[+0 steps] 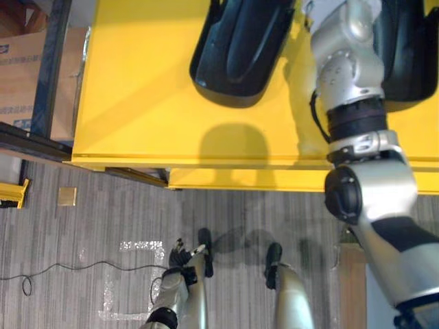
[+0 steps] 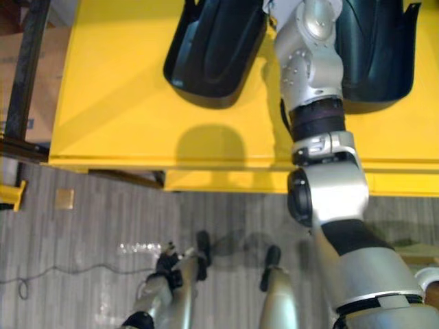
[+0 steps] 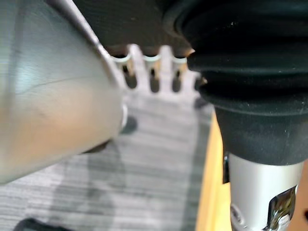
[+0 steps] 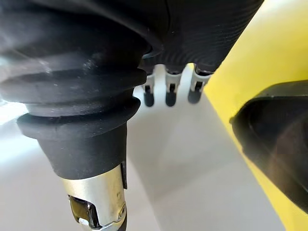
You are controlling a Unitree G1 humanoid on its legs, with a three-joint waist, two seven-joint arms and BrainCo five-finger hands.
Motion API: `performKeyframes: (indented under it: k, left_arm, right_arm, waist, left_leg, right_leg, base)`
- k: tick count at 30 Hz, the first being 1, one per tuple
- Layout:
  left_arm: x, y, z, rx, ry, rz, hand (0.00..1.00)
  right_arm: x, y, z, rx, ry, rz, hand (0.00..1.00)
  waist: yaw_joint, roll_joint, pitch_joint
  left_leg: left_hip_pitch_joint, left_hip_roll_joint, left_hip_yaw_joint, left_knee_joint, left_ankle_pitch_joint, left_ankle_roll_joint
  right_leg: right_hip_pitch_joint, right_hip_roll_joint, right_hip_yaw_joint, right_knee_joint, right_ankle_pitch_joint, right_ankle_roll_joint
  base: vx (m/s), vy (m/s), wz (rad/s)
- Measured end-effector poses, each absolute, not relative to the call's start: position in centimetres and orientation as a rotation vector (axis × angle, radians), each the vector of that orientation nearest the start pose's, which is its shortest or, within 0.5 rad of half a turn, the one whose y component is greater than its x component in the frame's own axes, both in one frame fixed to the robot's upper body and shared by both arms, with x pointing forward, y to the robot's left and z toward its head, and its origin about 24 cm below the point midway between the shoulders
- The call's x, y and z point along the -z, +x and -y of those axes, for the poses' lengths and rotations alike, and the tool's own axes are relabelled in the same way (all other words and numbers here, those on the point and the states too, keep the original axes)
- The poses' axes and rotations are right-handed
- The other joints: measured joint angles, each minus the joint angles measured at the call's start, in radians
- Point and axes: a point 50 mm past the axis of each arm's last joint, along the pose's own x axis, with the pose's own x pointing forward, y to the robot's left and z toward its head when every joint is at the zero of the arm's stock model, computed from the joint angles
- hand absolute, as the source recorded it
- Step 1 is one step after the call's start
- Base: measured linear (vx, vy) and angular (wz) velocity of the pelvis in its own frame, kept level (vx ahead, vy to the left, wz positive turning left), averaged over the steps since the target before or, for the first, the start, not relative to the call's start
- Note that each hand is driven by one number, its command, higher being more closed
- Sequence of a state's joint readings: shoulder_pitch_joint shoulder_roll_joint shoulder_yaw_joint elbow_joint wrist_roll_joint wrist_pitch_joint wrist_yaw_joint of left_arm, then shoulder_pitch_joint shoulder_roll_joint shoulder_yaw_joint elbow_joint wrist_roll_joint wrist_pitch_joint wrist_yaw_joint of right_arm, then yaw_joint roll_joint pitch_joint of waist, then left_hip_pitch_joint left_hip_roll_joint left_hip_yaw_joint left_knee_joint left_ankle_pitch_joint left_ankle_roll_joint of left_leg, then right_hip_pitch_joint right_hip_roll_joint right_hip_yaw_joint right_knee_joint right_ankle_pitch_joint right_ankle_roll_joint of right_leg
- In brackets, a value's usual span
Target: Walk over and take plastic housings, then place them on the shelf
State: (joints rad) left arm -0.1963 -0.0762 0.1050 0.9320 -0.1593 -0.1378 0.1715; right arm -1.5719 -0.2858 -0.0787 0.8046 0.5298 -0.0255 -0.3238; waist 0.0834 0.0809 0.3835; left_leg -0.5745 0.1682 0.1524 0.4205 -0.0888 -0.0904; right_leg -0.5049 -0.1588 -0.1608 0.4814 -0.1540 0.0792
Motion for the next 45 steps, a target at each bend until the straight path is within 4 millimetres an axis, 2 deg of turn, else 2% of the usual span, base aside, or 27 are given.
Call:
performKeyframes:
  k: [8,13,20,23,27,30,45]
  left_arm:
    - [10.0,22.7,-13.7,-0.233,-0.192,-0.630,0.00]
    - [10.0,22.7,-13.6,-0.215,-0.196,-0.622,0.00]
    - [9.9,22.9,-13.4,-0.199,-0.193,-0.614,0.00]
    - [9.8,22.9,-13.4,-0.198,-0.193,-0.611,0.00]
    - [10.0,22.6,-13.2,-0.175,-0.183,-0.619,0.00]
    - [10.1,22.5,-13.2,-0.172,-0.180,-0.623,0.00]
    - [10.1,22.5,-13.3,-0.169,-0.176,-0.624,0.00]
  right_arm:
    - [-41.4,38.2,14.3,0.052,0.374,0.678,0.00]
    - [-40.1,39.4,13.8,0.060,0.223,0.593,0.00]
    - [-39.7,40.0,13.6,0.059,0.090,0.547,0.00]
    - [-39.5,40.1,13.6,0.061,0.083,0.537,0.00]
    - [-39.1,40.3,14.0,0.076,0.061,0.509,0.00]
    - [-39.0,40.4,13.8,0.071,0.041,0.506,0.00]
    - [-39.0,40.4,13.6,0.054,0.029,0.508,0.00]
  waist:
    - [0.000,0.000,0.000]
    - [0.002,0.001,-0.001]
    - [0.010,0.001,-0.001]
    - [0.010,0.002,-0.001]
    - [0.013,0.022,-0.013]
    - [0.013,0.027,-0.017]
    - [0.015,0.027,-0.017]
  left_leg:
    - [-0.001,-0.005,-0.004,-0.008,0.006,0.001]
    - [-0.001,-0.006,-0.005,-0.007,0.006,0.001]
    - [-0.006,-0.007,-0.007,0.002,0.006,0.001]
    - [-0.011,-0.008,-0.010,0.005,0.006,0.002]
    - [-0.020,-0.014,-0.019,0.005,0.007,0.004]
    - [-0.020,-0.015,-0.020,0.005,0.007,0.004]
    - [-0.020,-0.024,-0.023,-0.001,0.011,0.009]
  right_leg:
    - [0.001,-0.003,-0.007,0.000,0.000,0.000]
    - [0.002,-0.003,-0.008,0.001,0.000,0.000]
    - [0.003,-0.005,-0.011,0.004,0.000,0.000]
    - [0.003,-0.008,-0.017,0.007,-0.002,-0.002]
    - [0.002,-0.016,-0.030,0.014,-0.004,-0.005]
    - [0.002,-0.017,-0.030,0.016,-0.005,-0.006]
    - [0.000,-0.024,-0.032,0.018,-0.006,-0.007]
  base:
    - [0.00,0.000,0.02]
    - [0.01,-0.001,0.00]
    - [0.00,0.000,0.00]
    - [0.00,0.001,0.06]
    - [0.00,0.010,0.11]
    - [0.00,0.002,0.01]
    - [0.00,0.000,0.00]
